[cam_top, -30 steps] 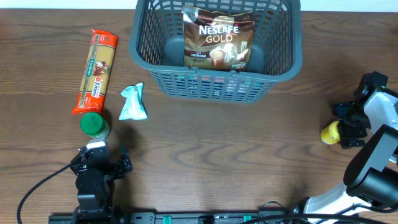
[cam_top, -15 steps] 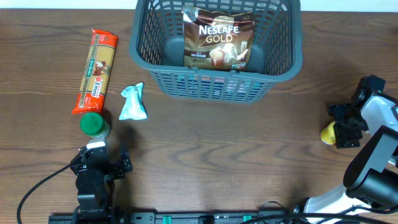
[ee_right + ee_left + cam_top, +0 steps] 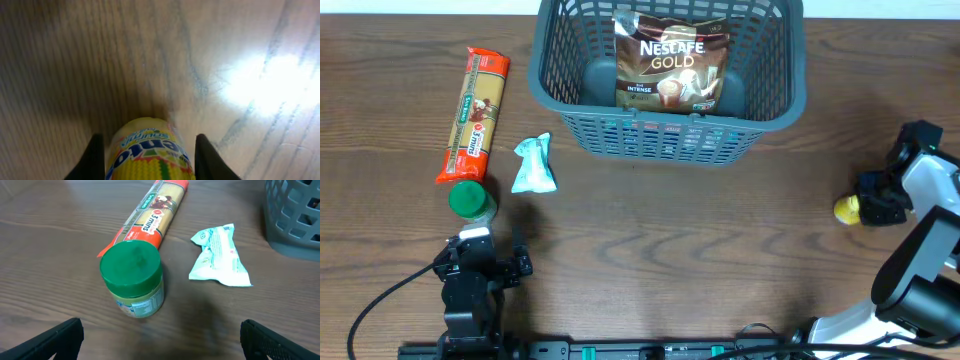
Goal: Pack container
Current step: 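Align and close the right gripper around the yellow Mentos bottle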
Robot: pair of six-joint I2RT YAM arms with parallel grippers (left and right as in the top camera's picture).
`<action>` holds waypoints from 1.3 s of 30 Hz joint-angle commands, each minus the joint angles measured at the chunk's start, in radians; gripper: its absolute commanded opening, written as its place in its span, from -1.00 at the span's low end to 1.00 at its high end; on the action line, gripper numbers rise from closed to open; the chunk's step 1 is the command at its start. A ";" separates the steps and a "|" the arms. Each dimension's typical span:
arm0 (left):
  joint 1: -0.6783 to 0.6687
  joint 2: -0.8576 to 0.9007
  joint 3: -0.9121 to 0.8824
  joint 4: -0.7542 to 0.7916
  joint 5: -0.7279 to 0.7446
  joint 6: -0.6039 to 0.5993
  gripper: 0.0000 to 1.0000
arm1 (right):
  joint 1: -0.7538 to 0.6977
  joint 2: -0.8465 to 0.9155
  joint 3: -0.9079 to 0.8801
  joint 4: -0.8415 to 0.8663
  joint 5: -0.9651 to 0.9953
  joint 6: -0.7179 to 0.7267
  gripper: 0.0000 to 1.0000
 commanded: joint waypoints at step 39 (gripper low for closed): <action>0.004 -0.006 -0.017 0.002 -0.002 0.017 0.97 | -0.005 0.026 -0.027 -0.014 -0.067 -0.036 0.99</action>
